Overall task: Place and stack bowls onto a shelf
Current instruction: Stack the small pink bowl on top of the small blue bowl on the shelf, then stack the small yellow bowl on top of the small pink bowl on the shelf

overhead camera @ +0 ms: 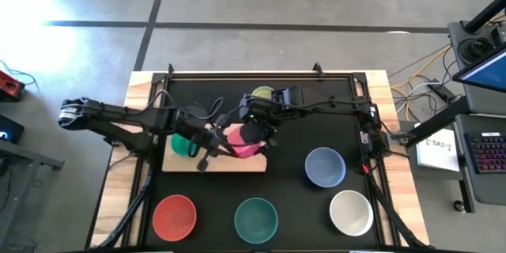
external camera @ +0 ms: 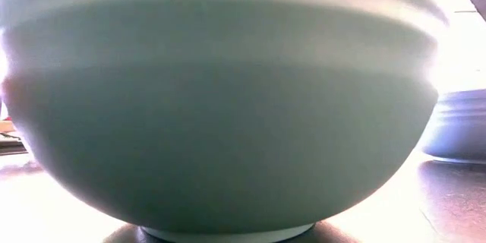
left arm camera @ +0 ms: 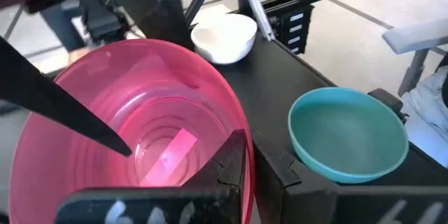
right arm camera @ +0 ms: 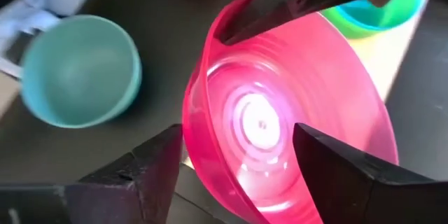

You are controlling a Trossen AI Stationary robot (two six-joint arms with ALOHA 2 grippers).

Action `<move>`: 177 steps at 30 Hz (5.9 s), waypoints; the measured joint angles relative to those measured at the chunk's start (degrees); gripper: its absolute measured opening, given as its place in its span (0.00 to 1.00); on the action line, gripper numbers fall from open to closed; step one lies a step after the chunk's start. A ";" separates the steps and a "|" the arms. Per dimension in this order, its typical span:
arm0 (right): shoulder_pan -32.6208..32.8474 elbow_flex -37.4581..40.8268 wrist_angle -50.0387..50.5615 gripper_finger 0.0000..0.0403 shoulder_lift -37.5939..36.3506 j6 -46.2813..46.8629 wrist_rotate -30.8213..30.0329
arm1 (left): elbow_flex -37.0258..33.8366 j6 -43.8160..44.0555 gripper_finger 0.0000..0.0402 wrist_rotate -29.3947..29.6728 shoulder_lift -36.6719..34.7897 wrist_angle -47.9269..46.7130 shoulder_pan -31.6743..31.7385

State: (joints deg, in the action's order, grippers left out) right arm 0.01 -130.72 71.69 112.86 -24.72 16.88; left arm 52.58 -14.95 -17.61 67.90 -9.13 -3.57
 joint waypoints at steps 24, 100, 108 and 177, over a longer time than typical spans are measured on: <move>-9.44 0.20 0.07 0.65 0.00 -5.54 -26.12 | 1.29 25.05 0.00 19.68 -11.34 -43.15 7.69; -19.64 0.41 1.75 0.60 -0.11 9.09 -25.59 | 3.00 53.14 0.17 21.59 -11.26 -52.89 -11.88; -23.50 3.70 6.63 0.60 0.50 7.71 -24.33 | 2.51 53.01 0.29 25.80 -11.29 -52.63 -11.89; -25.29 39.15 -25.76 0.04 2.78 -9.54 -13.96 | 2.67 48.28 0.29 42.40 -21.73 -47.05 -11.87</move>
State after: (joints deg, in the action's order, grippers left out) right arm -25.28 -91.57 45.93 115.63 -34.25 2.92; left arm 55.24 33.32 24.80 46.17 -56.18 -15.44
